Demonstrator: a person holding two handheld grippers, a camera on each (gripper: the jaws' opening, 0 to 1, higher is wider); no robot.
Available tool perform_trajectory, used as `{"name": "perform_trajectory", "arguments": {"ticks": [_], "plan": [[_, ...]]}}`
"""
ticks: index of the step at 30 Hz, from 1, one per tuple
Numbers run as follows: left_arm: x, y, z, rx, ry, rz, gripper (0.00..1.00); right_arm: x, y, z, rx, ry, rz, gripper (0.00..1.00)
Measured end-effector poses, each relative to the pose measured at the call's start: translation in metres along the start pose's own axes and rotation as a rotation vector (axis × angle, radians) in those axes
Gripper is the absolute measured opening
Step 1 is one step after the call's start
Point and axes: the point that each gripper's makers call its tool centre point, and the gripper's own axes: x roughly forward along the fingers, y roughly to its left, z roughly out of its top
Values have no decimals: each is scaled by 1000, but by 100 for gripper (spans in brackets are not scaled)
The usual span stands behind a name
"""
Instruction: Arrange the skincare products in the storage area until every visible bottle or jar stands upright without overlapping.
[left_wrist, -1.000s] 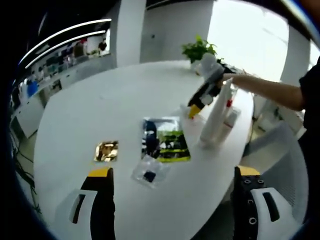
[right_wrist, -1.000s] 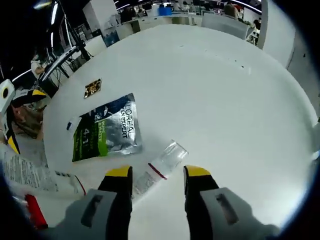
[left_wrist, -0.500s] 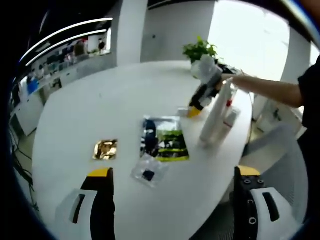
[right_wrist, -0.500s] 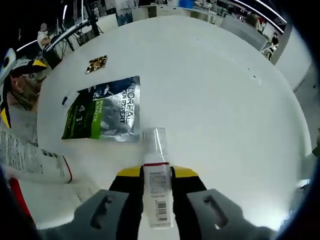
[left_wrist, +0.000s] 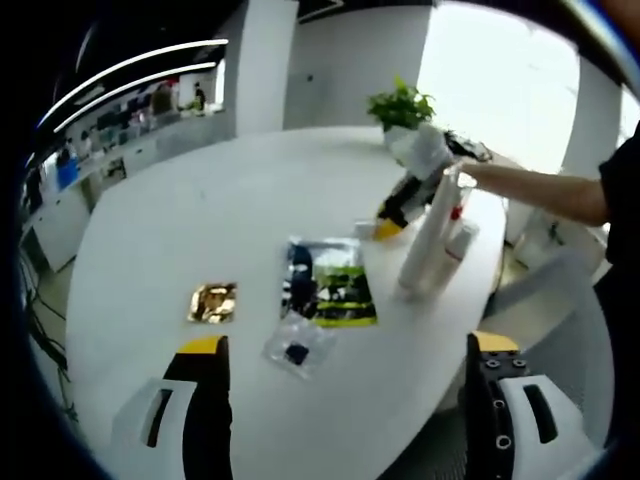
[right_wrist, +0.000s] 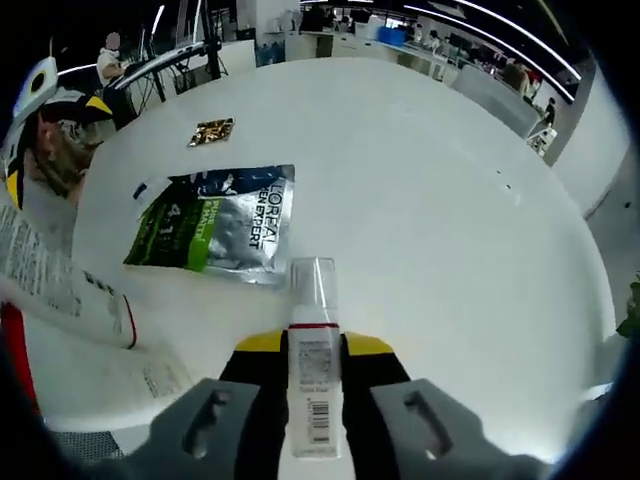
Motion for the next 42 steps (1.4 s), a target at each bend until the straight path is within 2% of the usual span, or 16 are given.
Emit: {"name": "perform_trajectory", "arguments": {"ticks": [4, 8, 11, 15, 18, 26, 28, 42], "plan": [[-4, -1, 2, 5, -8, 3, 95, -11, -4, 11, 55, -61, -14, 18], [-6, -3, 4, 14, -11, 6, 95, -26, -13, 23, 66, -123, -62, 18], [-8, -4, 7, 17, -17, 7, 95, -39, -14, 33, 74, -162, -65, 18], [-9, -7, 10, 24, -25, 7, 95, -55, -11, 41, 55, -182, -75, 18], [-12, -10, 12, 32, -32, 8, 95, -67, -9, 49, 62, -214, -79, 18], [-19, -16, 17, 47, -53, 11, 95, -104, -1, 71, 17, -291, -108, 18], [-22, -18, 17, 47, -60, 14, 95, -106, -6, 76, 16, -305, -107, 18], [-38, -31, 19, 65, -91, 23, 95, -149, 11, 99, -15, -414, -118, 18]]}}
